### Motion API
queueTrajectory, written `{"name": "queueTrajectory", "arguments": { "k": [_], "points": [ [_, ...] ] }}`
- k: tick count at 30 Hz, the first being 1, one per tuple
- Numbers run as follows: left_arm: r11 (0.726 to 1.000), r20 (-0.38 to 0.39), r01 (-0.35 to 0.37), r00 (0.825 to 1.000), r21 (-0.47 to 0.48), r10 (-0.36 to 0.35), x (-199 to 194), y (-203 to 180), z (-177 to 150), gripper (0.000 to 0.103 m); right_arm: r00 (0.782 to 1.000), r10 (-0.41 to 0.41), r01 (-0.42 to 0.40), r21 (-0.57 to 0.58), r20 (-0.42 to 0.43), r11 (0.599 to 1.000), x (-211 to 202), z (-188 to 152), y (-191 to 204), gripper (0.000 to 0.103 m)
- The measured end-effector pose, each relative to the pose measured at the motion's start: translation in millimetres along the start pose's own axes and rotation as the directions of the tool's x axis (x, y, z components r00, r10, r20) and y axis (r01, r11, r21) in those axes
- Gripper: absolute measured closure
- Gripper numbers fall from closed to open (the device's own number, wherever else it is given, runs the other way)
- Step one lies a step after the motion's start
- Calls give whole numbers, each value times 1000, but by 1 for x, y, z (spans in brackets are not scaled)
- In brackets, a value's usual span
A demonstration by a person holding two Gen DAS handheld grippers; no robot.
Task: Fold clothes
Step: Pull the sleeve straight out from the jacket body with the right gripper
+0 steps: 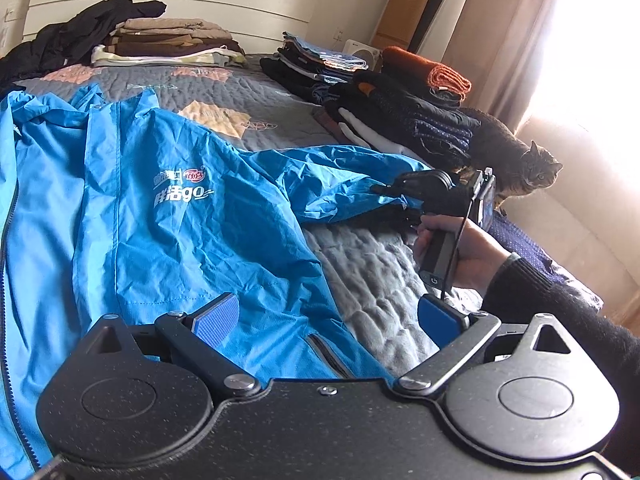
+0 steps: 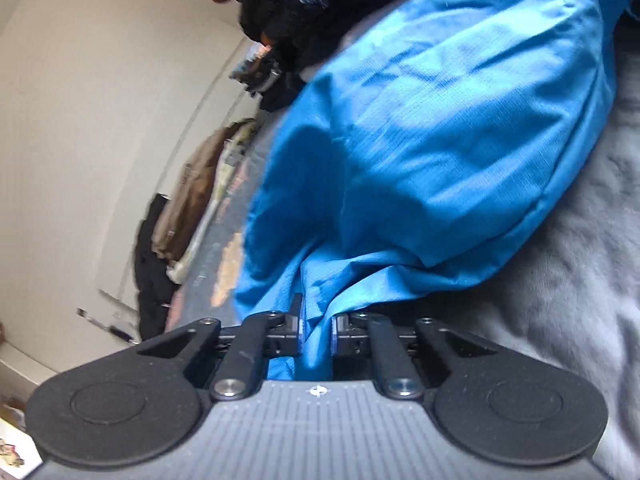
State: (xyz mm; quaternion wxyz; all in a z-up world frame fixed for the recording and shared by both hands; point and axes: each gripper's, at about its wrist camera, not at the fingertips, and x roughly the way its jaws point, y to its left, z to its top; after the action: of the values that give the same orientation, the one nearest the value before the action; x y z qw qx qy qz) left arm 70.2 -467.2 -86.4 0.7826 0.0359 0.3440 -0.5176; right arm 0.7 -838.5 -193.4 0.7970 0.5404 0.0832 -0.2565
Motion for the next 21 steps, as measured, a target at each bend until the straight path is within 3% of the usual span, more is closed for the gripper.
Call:
{"name": "queueTrajectory", "arguments": {
  "k": [2, 5, 8, 13, 16, 21],
  "points": [
    [1000, -3, 0, 1000, 3, 0, 1, -1, 0, 7, 1000, -20, 20, -5, -12, 1000, -2, 0, -3, 93],
    [1000, -8, 1, 1000, 7, 0, 2, -2, -1, 7, 991, -124, 121, -59, -56, 991, 7, 0, -15, 89],
    [1000, -11, 9, 1000, 5, -9, 3, -1, -1, 7, 988, -132, 128, -61, -76, 990, 5, 5, -26, 74],
    [1000, -17, 14, 1000, 4, -14, 4, -3, -3, 7, 992, -127, 124, -137, -11, 983, -36, 29, -23, 46],
    [1000, -10, 24, 1000, 3, -24, 3, -7, -3, 7, 990, -125, 133, -154, 65, 979, -65, 59, -32, 36],
    [999, -7, 44, 999, 33, -43, 12, -28, 13, 7, 964, -217, 247, -214, 153, 945, -95, 111, -60, 31]
  ]
}}
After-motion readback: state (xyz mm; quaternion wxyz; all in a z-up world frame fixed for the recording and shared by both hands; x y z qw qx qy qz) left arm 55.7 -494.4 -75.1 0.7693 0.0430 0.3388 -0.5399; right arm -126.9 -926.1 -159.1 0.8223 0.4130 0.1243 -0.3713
